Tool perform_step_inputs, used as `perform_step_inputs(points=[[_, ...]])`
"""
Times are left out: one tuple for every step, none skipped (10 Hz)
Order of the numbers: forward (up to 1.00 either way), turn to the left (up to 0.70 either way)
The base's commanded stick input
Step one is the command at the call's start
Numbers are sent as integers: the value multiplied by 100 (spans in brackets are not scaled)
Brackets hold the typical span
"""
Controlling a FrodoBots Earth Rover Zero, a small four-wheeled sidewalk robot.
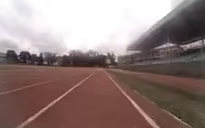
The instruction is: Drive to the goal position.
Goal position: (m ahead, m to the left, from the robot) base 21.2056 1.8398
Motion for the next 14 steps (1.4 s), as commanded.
perform_step_inputs(points=[[70, 0], [70, 0], [70, 0], [70, 0], [70, 0], [70, 0], [70, 0], [70, 0], [70, 0], [70, 0], [70, 0], [70, 0], [70, 0], [70, 0]])
